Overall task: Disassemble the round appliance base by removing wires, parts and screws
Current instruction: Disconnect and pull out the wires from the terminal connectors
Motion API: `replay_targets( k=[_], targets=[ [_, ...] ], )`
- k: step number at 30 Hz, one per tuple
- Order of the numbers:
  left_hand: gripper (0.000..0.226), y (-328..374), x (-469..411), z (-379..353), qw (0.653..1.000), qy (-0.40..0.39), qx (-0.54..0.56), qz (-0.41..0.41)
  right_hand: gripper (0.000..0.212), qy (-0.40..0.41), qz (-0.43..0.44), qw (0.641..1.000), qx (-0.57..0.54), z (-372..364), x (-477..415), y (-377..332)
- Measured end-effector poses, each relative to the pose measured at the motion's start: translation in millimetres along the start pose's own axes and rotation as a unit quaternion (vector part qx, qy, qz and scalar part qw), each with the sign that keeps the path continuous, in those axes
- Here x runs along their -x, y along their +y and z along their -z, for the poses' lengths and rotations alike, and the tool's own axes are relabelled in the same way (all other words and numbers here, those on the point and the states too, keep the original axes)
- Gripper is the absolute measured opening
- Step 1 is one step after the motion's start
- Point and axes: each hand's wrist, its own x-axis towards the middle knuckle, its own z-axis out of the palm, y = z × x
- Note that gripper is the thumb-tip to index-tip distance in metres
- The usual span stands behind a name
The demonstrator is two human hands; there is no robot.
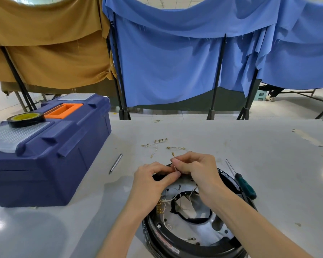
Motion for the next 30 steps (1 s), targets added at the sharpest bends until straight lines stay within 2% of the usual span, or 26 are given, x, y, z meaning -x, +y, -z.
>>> replay_targets(
  k=[4, 7, 10, 13, 15, 20, 30],
  targets=[
    [0.005, 4, -5, -3, 0.999, -0.008, 0.040, 0.029, 0.008, -0.014, -0.015, 1.000, -0.019, 3, -3, -1],
    [0.007, 4, -13, 0, 0.992, -0.011, 0.086, 0.091, 0.011, -0.004, -0.007, 1.000, 0.022, 9, -10, 3],
    [0.008, -2, -29, 10, 0.980, 0.044, 0.113, 0.157, 0.017, 0.026, 0.043, 0.989, 0.138, 19, -21, 5],
    [0.010, -18, -50, 21, 0.972, 0.082, 0.083, 0.206, 0.016, 0.007, 0.109, 0.930, 0.350, 29, -35, 4],
    [0.012, -30, -64, 24, 0.964, 0.084, 0.062, 0.244, 0.018, -0.016, 0.117, 0.910, 0.398, 31, -42, 4],
    [0.014, -61, -99, 21, 0.955, 0.060, 0.010, 0.290, 0.018, -0.023, 0.132, 0.910, 0.393, 34, -49, 11],
    [0.017, -102, -143, 8, 0.947, 0.129, 0.023, 0.295, 0.020, -0.015, 0.133, 0.920, 0.367, 37, -52, 17]
  ],
)
